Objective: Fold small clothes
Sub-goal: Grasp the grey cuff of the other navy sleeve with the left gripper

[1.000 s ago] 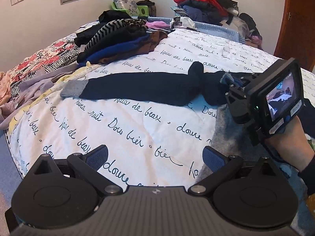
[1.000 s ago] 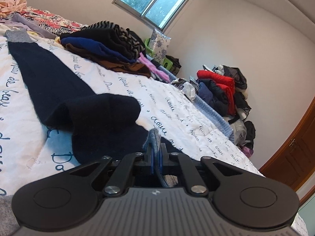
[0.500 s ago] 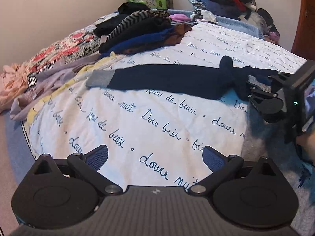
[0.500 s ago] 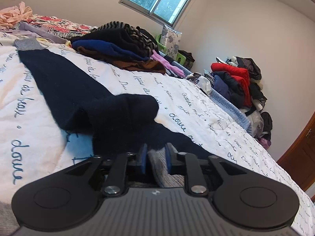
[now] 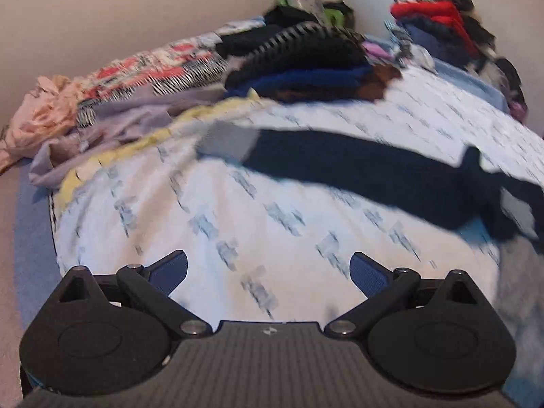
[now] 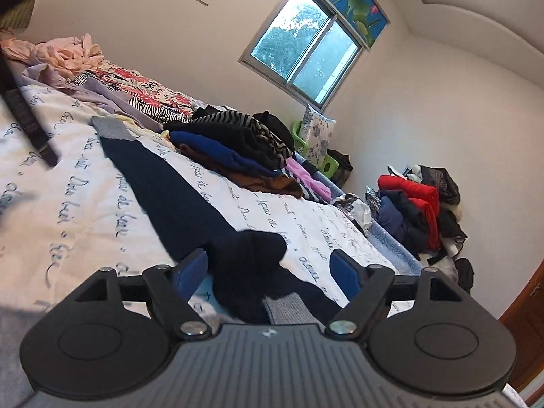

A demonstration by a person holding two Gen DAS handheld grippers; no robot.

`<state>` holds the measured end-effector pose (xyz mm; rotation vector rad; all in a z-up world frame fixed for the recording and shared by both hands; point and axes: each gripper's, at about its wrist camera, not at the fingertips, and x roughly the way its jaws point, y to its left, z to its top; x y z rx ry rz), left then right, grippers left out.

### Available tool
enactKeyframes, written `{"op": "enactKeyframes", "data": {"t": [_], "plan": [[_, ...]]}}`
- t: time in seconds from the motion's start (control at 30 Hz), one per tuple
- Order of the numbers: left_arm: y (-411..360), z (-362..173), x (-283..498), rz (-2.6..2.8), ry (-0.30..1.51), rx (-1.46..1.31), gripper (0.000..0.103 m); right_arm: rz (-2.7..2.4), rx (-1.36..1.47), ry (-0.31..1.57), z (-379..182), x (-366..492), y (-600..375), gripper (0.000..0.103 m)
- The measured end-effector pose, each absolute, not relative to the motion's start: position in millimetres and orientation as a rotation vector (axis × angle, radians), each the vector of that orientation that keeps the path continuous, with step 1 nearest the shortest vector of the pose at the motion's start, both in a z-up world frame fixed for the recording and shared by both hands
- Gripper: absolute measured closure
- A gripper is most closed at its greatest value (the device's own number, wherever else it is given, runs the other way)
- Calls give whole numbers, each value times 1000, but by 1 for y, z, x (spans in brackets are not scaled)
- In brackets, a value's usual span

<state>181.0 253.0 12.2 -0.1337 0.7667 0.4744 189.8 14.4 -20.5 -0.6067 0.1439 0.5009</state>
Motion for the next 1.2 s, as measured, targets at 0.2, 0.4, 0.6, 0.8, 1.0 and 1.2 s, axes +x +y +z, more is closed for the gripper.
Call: {"op": "enactKeyframes", "data": {"t": [0.2,0.4,0.6,0.8,1.0,1.2], "plan": [[299,-2,219,460,869,-254,2,455,-560,179,-20,156,-23,24],[353,-20,236,433,825,-564,2,427,-451,234,-15,138,-66,21],[380,-27,256,367,743,-798,2,389,-342,277,-14,128,-98,19],[392,-34,263,354,662,-954,2,352,-326,263,-16,116,-108,19],[410,-48,269,308,533,-1123,4,336,-335,289,-23,114,-113,18],[413,-50,284,301,541,-1110,42,258,-362,293,-23,108,-121,18]]}}
